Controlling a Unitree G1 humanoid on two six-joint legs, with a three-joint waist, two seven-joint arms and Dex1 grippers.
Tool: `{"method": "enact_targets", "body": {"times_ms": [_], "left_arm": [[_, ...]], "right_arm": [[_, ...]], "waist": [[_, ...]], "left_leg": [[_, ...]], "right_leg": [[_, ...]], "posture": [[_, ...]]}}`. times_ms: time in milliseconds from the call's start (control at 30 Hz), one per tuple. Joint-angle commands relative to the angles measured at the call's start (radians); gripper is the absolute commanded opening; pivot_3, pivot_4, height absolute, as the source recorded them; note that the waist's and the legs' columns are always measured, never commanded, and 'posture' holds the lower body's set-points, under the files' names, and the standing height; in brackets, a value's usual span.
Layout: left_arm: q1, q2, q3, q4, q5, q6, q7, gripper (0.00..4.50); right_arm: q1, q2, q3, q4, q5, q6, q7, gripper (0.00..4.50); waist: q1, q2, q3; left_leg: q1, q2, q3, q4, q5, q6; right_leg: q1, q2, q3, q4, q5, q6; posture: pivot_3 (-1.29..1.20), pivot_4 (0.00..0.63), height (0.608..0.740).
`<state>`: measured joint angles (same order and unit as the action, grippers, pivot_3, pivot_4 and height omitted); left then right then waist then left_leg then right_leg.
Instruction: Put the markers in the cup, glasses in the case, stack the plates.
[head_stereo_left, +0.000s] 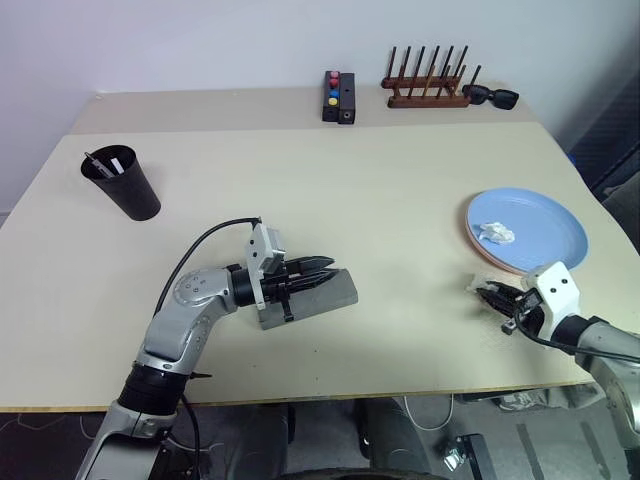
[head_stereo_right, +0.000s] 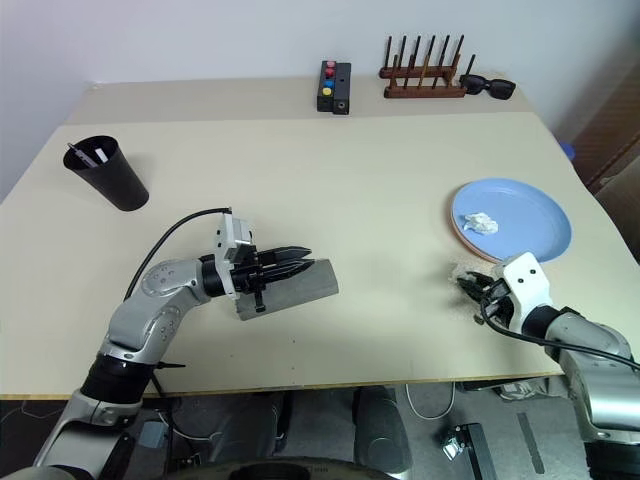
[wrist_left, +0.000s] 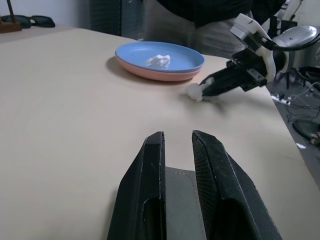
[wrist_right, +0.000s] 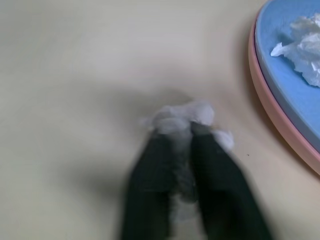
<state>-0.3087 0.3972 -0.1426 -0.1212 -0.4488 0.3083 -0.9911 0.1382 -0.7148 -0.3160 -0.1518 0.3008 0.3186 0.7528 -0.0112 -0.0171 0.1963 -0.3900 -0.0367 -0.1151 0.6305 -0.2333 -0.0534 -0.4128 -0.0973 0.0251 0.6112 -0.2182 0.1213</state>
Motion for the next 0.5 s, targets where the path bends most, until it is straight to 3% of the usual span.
{"method": "enact_targets", "body": {"times_ms": [33, 133, 333, 400, 500], "left_arm": [[-0.009, -0.003, 0.002, -0.034, -0.009, 0.002, 0.002, 0.82], [-0.006, -0.004, 0.002, -0.038, -0.008, 0.004, 0.003, 0.82], [-0.005, -0.008, 0.000, -0.042, -0.006, 0.006, 0.006, 0.82], [-0.005, -0.010, -0.001, -0.042, -0.006, 0.006, 0.008, 0.82], [-0.005, -0.011, -0.001, -0.044, -0.006, 0.008, 0.014, 0.82]], "right_arm": [[-0.032, 0.021, -0.013, -0.063, 0.056, -0.010, 0.008, 0.01], [-0.121, 0.059, -0.046, -0.074, 0.092, -0.025, -0.047, 0.01], [-0.279, 0.019, -0.037, 0.162, -0.148, -0.097, -0.297, 0.01], [-0.289, 0.006, -0.031, 0.211, -0.167, -0.097, -0.309, 0.01], [-0.290, 0.012, -0.027, 0.222, -0.162, -0.112, -0.298, 0.81]], "waist": [[0.000, 0.000, 0.000], [-0.004, 0.000, 0.000], [0.012, 0.000, 0.000], [0.023, 0.000, 0.000], [0.021, 0.001, 0.000]], "left_leg": [[0.000, 0.000, 0.000, 0.000, 0.000, 0.000], [0.000, 0.000, 0.000, 0.000, 0.000, 0.000], [-0.001, 0.000, -0.001, 0.000, 0.000, 0.000], [-0.001, -0.001, -0.001, -0.001, 0.000, 0.000], [-0.002, -0.001, 0.000, -0.002, 0.000, 0.000]], "right_leg": [[0.000, 0.000, 0.000, 0.000, 0.000, 0.000], [0.000, 0.000, 0.000, 0.000, 0.000, 0.000], [0.000, 0.000, -0.001, 0.000, 0.000, -0.001], [0.000, 0.000, -0.001, -0.002, 0.002, -0.003], [-0.001, 0.000, 0.000, -0.003, 0.002, -0.003]], "posture": [[0.00, 0.150, 0.739], [0.00, 0.150, 0.739], [0.00, 0.150, 0.739], [0.00, 0.150, 0.739], [0.00, 0.150, 0.739]]}}
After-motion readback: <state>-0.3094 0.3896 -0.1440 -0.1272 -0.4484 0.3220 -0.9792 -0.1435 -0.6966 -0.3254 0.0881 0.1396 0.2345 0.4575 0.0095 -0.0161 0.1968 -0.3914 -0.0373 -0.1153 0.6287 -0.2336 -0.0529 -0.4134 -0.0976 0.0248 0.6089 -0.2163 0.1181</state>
